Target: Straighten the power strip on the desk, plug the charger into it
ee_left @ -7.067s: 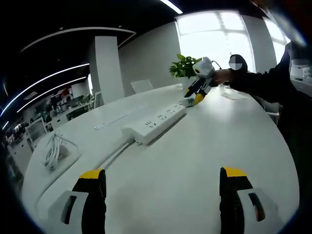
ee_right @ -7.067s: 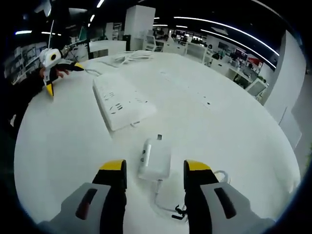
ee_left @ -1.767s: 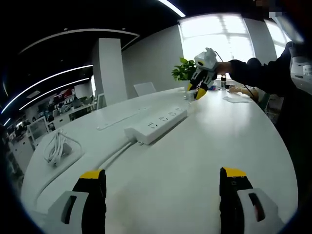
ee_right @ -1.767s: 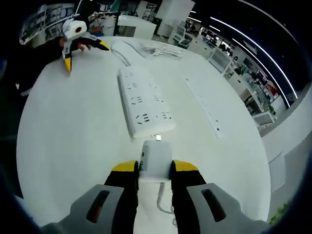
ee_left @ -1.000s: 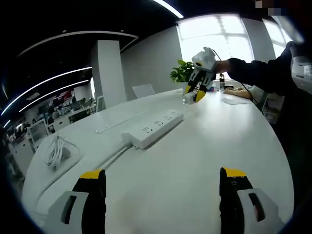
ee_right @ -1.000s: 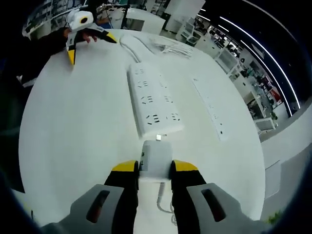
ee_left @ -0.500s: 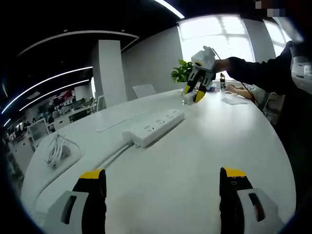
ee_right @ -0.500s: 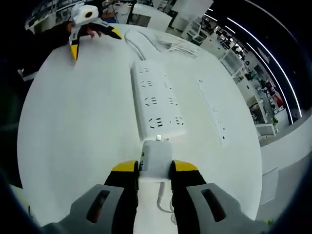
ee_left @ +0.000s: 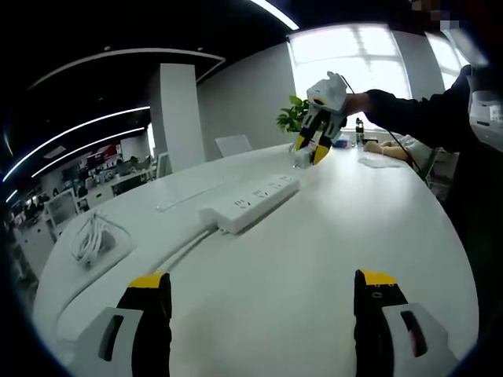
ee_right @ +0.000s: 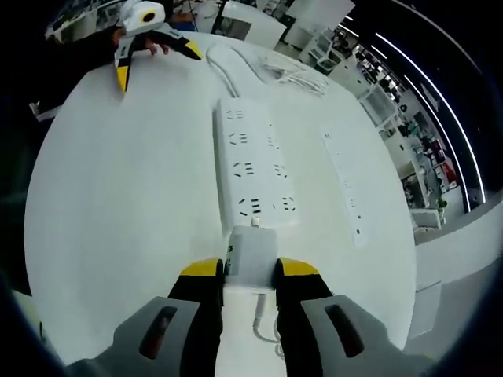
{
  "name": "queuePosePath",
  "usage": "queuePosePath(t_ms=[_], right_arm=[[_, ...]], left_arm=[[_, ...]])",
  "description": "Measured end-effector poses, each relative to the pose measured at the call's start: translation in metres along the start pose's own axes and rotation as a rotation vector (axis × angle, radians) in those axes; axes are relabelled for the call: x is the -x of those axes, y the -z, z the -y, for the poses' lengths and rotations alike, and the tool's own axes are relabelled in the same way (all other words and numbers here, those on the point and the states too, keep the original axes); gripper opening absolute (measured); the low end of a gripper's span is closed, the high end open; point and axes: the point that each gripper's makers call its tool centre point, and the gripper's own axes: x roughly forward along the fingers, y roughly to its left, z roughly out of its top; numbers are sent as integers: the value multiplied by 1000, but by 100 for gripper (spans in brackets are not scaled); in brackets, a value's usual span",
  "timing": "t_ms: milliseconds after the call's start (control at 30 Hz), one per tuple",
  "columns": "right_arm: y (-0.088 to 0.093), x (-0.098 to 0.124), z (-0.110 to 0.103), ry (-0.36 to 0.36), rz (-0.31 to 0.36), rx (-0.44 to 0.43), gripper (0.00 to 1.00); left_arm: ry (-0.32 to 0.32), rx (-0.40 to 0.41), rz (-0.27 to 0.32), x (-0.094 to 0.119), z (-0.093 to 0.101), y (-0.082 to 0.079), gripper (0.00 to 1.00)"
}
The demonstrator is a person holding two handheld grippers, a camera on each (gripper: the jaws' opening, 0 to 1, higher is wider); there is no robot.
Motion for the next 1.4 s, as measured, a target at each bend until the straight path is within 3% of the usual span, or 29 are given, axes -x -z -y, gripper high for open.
queuePosePath(t_ms=[700, 1400], right_arm=[[-14, -13, 3, 20, -55, 103, 24], [-12, -23, 7, 11, -131, 145, 24]], left_arm=[[-5, 4, 8, 2, -2, 2, 99], [-2, 16, 29, 7, -2, 2, 99]])
